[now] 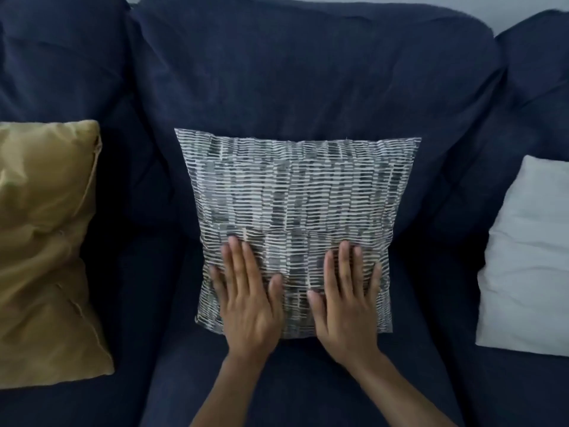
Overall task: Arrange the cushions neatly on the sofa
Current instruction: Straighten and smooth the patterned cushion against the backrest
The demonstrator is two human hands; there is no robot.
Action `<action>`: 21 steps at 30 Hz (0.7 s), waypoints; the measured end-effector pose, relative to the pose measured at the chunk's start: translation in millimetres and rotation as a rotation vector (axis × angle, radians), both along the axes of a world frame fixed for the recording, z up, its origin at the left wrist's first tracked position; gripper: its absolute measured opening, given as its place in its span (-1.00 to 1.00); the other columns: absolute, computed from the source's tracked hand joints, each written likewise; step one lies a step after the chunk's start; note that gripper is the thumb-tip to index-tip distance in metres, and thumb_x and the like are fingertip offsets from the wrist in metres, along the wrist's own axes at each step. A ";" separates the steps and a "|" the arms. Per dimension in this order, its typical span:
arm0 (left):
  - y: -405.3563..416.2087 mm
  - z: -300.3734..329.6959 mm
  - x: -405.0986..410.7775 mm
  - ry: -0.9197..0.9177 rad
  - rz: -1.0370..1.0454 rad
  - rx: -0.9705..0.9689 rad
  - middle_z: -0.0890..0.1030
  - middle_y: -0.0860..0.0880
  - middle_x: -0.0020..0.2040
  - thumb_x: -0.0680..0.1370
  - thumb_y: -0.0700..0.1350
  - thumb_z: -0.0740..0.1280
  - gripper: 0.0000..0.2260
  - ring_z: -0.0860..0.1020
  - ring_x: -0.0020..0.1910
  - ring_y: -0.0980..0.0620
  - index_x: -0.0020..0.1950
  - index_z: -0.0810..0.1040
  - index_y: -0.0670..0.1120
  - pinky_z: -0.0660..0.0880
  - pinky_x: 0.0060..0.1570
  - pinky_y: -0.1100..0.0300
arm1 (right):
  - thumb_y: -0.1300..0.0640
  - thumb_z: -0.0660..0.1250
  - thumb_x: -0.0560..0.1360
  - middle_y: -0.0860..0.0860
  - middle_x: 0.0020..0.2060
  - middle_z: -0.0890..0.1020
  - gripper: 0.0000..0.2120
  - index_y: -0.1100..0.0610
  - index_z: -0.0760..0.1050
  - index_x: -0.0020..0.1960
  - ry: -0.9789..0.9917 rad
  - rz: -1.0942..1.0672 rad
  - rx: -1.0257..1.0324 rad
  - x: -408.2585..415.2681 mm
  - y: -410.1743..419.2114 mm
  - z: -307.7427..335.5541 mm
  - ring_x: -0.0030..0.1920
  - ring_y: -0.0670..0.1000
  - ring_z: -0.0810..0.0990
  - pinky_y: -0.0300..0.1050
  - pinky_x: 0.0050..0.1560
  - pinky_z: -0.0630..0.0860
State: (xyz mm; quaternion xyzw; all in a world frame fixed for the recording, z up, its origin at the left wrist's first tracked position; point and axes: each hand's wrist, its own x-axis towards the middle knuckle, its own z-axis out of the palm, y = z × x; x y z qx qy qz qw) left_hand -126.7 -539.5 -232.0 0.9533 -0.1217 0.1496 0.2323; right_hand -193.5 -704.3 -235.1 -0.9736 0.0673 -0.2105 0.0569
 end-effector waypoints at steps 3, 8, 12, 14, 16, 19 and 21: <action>27.1 -18.1 4.4 0.106 0.086 -0.005 -0.16 -0.12 0.77 0.76 0.15 -0.06 -0.33 -0.16 0.76 -0.10 0.75 -0.11 -0.21 -0.07 0.69 -0.31 | -0.21 0.05 0.73 0.24 0.72 0.02 -0.27 0.25 0.06 0.71 0.034 -0.127 0.041 -10.4 -22.7 -7.1 0.72 0.30 -0.02 0.56 0.60 -0.01; 68.5 -10.9 13.8 0.275 0.199 -0.110 -0.21 -0.02 0.77 0.74 0.26 -0.17 -0.30 -0.20 0.75 0.03 0.76 -0.13 -0.15 -0.07 0.70 -0.24 | -0.27 -0.09 0.73 0.17 0.74 -0.01 -0.25 0.21 -0.01 0.73 0.085 -0.306 0.243 -18.3 -51.3 14.3 0.74 0.19 -0.06 0.46 0.65 -0.02; 68.5 59.3 37.8 0.285 0.161 -0.409 0.18 -0.07 0.74 0.76 0.28 -0.08 -0.34 0.16 0.71 -0.06 0.75 0.08 -0.09 0.17 0.66 -0.08 | -0.37 -0.02 0.71 0.06 0.58 0.44 -0.28 0.05 0.14 0.71 -0.013 -0.342 0.740 12.9 -71.8 74.3 0.57 0.08 0.40 0.27 0.58 0.32; 59.0 98.1 64.4 0.357 0.134 -0.567 0.45 -0.10 0.60 0.73 0.34 -0.02 -0.35 0.41 0.56 -0.13 0.65 0.33 -0.06 0.35 0.52 -0.05 | -0.39 0.08 0.67 -0.18 0.28 0.63 -0.35 0.00 0.35 0.59 -0.036 -0.307 1.041 38.8 -80.9 110.9 0.31 -0.12 0.58 0.09 0.44 0.48; 49.2 129.9 92.0 0.424 0.101 -0.613 0.64 -0.11 0.32 0.66 0.46 0.00 -0.29 0.59 0.32 -0.17 0.44 0.51 -0.07 0.51 0.36 -0.18 | -0.36 0.17 0.66 -0.31 -0.10 0.64 -0.49 0.02 0.53 0.30 -0.047 -0.286 1.148 63.7 -90.7 138.0 -0.05 -0.28 0.59 -0.10 0.18 0.53; 40.1 155.2 118.8 0.570 0.104 -0.564 0.66 -0.04 0.15 0.57 0.55 0.08 -0.17 0.61 0.17 -0.09 0.40 0.50 -0.16 0.52 0.21 -0.08 | -0.25 0.30 0.65 -0.16 -0.12 0.63 -0.60 0.08 0.56 0.21 -0.052 -0.301 1.112 85.7 -100.2 154.0 -0.12 -0.19 0.60 -0.08 0.08 0.56; 38.1 161.9 125.8 0.605 0.104 -0.490 0.65 -0.04 0.12 0.57 0.52 0.14 -0.23 0.62 0.12 -0.11 0.33 0.49 -0.15 0.55 0.15 -0.10 | -0.19 0.36 0.64 -0.07 -0.03 0.66 -0.60 0.13 0.56 0.23 -0.054 -0.336 1.077 91.6 -105.8 155.7 -0.02 -0.08 0.64 -0.03 0.14 0.59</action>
